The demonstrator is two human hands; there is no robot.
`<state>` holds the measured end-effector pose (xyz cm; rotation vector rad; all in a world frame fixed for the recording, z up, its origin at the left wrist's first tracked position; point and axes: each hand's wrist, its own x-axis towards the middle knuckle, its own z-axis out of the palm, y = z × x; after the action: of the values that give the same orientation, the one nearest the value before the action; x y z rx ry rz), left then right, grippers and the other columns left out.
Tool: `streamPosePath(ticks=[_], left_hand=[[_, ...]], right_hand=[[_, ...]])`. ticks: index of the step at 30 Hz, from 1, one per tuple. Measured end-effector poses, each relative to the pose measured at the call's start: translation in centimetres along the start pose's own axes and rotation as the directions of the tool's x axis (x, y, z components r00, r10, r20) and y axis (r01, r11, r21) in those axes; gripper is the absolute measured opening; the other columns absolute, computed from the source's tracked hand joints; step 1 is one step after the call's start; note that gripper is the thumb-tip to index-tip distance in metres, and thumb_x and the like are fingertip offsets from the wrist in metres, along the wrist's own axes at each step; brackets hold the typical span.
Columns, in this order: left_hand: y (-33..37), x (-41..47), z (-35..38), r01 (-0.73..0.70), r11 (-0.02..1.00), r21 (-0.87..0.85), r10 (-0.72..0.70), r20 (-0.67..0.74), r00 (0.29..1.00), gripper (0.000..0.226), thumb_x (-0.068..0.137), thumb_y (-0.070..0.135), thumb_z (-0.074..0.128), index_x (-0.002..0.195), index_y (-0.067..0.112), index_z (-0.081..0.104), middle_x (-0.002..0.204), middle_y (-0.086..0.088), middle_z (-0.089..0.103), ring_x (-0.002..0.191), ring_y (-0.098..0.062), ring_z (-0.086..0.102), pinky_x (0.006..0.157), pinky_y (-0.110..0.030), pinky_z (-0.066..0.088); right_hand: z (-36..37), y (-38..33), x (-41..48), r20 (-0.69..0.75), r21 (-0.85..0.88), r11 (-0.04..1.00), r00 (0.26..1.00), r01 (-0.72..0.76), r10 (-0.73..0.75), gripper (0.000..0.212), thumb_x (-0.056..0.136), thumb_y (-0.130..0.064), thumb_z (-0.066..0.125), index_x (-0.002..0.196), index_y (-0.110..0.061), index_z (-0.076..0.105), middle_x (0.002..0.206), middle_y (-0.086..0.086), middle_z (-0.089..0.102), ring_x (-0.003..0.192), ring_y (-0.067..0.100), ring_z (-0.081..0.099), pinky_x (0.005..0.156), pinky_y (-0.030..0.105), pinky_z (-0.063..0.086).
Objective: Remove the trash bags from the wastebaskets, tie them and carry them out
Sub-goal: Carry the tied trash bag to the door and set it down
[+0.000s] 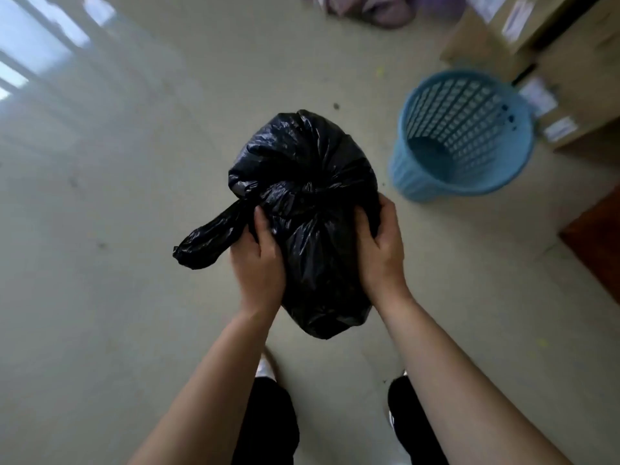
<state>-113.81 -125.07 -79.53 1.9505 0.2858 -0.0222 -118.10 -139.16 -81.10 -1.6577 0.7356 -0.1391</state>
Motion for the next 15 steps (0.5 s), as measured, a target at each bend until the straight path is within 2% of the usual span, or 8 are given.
streamPosePath(ticks=[1,3,7,8,10,12,14,15], left_hand=[[4.8,1.1,-1.2,-0.044,0.999,-0.011,0.044,0.006,0.999,0.025,0.107,0.017,0.041,0.119,0.009,0.062,0.107,0.012,0.062,0.102,0.006,0.057,0.09,-0.003,0.036],[15.9,3.1,-4.5,-0.145,0.989,-0.025,0.146,0.025,0.989,0.029,0.107,0.019,0.041,0.118,0.003,0.063,0.105,0.006,0.063,0.099,0.001,0.057,0.084,-0.001,0.035],[37.8,3.0,-11.6,-0.352,0.935,-0.034,0.353,0.03,0.935,0.034,0.107,0.022,0.039,0.123,-0.001,0.059,0.112,-0.004,0.062,0.102,-0.006,0.052,0.082,-0.014,0.034],[42.3,2.4,-13.1,-0.41,0.912,-0.034,0.411,0.021,0.912,0.034,0.107,0.021,0.039,0.121,-0.004,0.059,0.11,-0.009,0.062,0.102,-0.011,0.054,0.081,-0.016,0.032],[49.0,0.8,-15.2,-0.507,0.861,-0.035,0.508,0.017,0.861,0.038,0.106,0.022,0.039,0.117,-0.009,0.057,0.11,-0.021,0.065,0.105,-0.031,0.058,0.079,-0.023,0.034],[54.2,-1.2,-16.1,-0.589,0.808,-0.035,0.59,0.06,0.805,0.051,0.102,0.033,0.035,0.121,-0.01,0.057,0.116,-0.027,0.065,0.109,-0.04,0.06,0.087,-0.036,0.041],[58.4,-3.9,-16.2,-0.682,0.729,-0.058,0.684,0.112,0.721,0.059,0.102,0.041,0.029,0.133,-0.003,0.052,0.125,-0.025,0.062,0.116,-0.04,0.057,0.097,-0.044,0.044],[60.7,-5.8,-15.9,-0.724,0.685,-0.081,0.726,0.154,0.67,0.057,0.103,0.04,0.029,0.141,0.002,0.047,0.132,-0.021,0.059,0.121,-0.037,0.055,0.102,-0.041,0.043]], right_hand=[[-0.9,-5.1,0.2,0.004,0.017,0.999,0.999,0.035,-0.035,0.029,0.103,-0.025,0.052,0.132,-0.02,0.052,0.115,-0.022,0.061,0.103,-0.017,0.055,0.086,0.003,0.04],[-3.1,-16.6,0.3,-0.016,0.051,0.991,0.992,0.126,-0.125,0.029,0.103,-0.027,0.052,0.132,-0.023,0.053,0.115,-0.022,0.061,0.104,-0.016,0.055,0.087,0.003,0.04],[-8.1,-38.5,-2.8,-0.109,0.047,0.937,0.934,0.346,-0.34,0.036,0.104,-0.031,0.05,0.139,-0.025,0.047,0.12,-0.022,0.057,0.11,-0.004,0.054,0.102,0.022,0.042],[-9.5,-42.8,-4.3,-0.121,0.047,0.912,0.909,0.408,-0.4,0.04,0.104,-0.029,0.048,0.144,-0.026,0.043,0.125,-0.022,0.054,0.113,-0.007,0.05,0.104,0.018,0.039],[-12.2,-49.2,-7.5,-0.153,0.011,0.876,0.867,0.481,-0.474,0.048,0.106,-0.024,0.046,0.152,-0.026,0.032,0.133,-0.024,0.045,0.112,-0.022,0.044,0.098,0.001,0.031],[-15.7,-53.5,-11.2,-0.209,-0.051,0.851,0.828,0.523,-0.521,0.049,0.107,-0.02,0.044,0.153,-0.022,0.03,0.133,-0.029,0.043,0.11,-0.033,0.04,0.094,-0.004,0.029],[-20.0,-56.1,-14.9,-0.258,-0.11,0.826,0.787,0.553,-0.561,0.047,0.107,-0.021,0.042,0.153,-0.02,0.033,0.134,-0.024,0.053,0.12,-0.02,0.047,0.102,0.008,0.036],[-22.6,-57.1,-17.0,-0.288,-0.151,0.818,0.767,0.556,-0.574,0.047,0.107,-0.023,0.041,0.153,-0.022,0.033,0.137,-0.016,0.056,0.125,-0.009,0.05,0.107,0.017,0.038]])
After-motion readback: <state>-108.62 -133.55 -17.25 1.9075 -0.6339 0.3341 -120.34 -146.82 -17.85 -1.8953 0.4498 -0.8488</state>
